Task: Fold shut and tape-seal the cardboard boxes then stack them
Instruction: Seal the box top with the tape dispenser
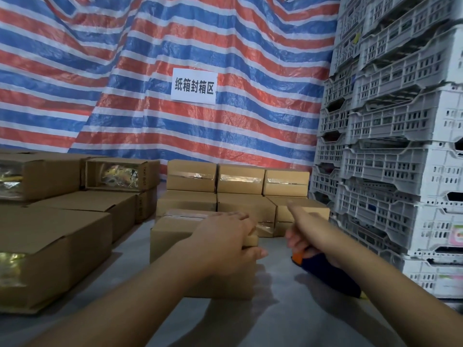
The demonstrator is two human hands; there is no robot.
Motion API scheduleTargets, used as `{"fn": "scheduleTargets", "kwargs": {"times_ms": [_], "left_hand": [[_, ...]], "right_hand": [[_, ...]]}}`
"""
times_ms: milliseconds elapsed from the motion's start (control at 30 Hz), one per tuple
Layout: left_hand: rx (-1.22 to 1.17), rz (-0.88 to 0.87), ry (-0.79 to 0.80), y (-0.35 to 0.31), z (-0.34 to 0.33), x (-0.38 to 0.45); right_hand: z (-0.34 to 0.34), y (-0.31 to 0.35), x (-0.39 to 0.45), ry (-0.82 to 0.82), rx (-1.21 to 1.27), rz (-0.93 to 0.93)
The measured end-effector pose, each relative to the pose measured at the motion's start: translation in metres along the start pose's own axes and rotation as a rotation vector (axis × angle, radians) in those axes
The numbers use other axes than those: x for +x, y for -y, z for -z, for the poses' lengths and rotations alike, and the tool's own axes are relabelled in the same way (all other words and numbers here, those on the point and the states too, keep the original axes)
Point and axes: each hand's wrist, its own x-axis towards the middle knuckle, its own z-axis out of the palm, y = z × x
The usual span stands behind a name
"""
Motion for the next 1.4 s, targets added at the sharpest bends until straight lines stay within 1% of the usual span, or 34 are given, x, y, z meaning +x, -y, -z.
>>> {"fn": "scheduleTargets", "kwargs": {"times_ms": [33,67,133,300,400,467,500,633,700,733,767,800,833,900,1000,1033,1100,1167,1233,1267,1300,1400], "left_hand": [[0.0,0.001,-0.002,0.0,0.0,0.0],[-0.001,0.002,-0.004,0.0,-0.001,0.001],[0.004,0.003,-0.009,0.0,-0.001,0.0],[-0.017,0.003,-0.006,-0.003,0.001,-0.002],[-0.022,-0.007,-0.016,-0.003,0.003,-0.004],[-0.028,-0.009,-0.019,-0.003,0.004,-0.004],[-0.028,-0.008,-0.022,-0.003,0.004,-0.004],[-0.024,-0.004,-0.023,-0.004,0.004,-0.005],[-0.026,-0.004,-0.009,-0.005,0.005,-0.006],[-0.032,0.002,-0.002,-0.005,0.005,-0.007],[-0.046,0.011,-0.003,-0.005,0.005,-0.007],[-0.066,0.022,-0.01,-0.005,0.005,-0.007],[-0.087,0.03,-0.017,-0.005,0.006,-0.006],[-0.121,0.035,-0.022,-0.006,0.007,-0.007],[-0.136,0.024,-0.06,-0.006,0.007,-0.008],[-0.131,0.021,-0.072,-0.005,0.006,-0.007],[-0.121,0.017,-0.074,-0.005,0.005,-0.006],[-0.192,0.016,-0.033,-0.002,0.008,-0.007],[-0.427,0.044,0.022,0.01,0.019,-0.009],[-0.566,0.062,0.018,0.019,0.027,-0.011],[-0.662,0.073,-0.034,0.029,0.036,-0.013],[-0.769,0.144,-0.379,0.061,0.052,-0.028]], "right_hand": [[-0.007,0.006,-0.003,0.125,0.093,-0.098],[-0.014,0.009,-0.006,0.213,0.137,-0.151],[-0.027,0.01,-0.011,0.291,0.19,-0.177],[-0.049,0.002,-0.019,0.202,0.434,-0.066],[-0.058,0.001,-0.029,0.289,0.569,-0.137],[-0.066,0.002,-0.035,0.326,0.576,-0.168],[-0.071,0.002,-0.037,0.313,0.541,-0.177],[-0.071,0.007,-0.035,0.186,0.312,-0.196],[-0.061,0.01,-0.025,0.03,0.208,-0.088],[-0.056,0.012,-0.019,-0.06,0.187,-0.003],[-0.049,0.017,-0.015,-0.114,0.222,0.067],[-0.045,0.024,-0.012,-0.109,0.306,0.115],[-0.044,0.031,-0.01,-0.067,0.406,0.142],[-0.05,0.043,-0.012,0.057,0.559,0.13],[-0.071,0.05,-0.02,0.229,0.572,0.067],[-0.077,0.05,-0.023,0.246,0.552,0.064],[-0.083,0.046,-0.025,0.222,0.569,0.102],[-0.083,0.042,-0.024,0.198,0.625,0.136],[-0.083,0.041,-0.023,0.184,0.683,0.133],[-0.084,0.04,-0.022,0.186,0.715,0.119],[-0.086,0.039,-0.021,0.188,0.742,0.105],[-0.089,0.037,-0.017,0.184,0.77,0.089]]}}
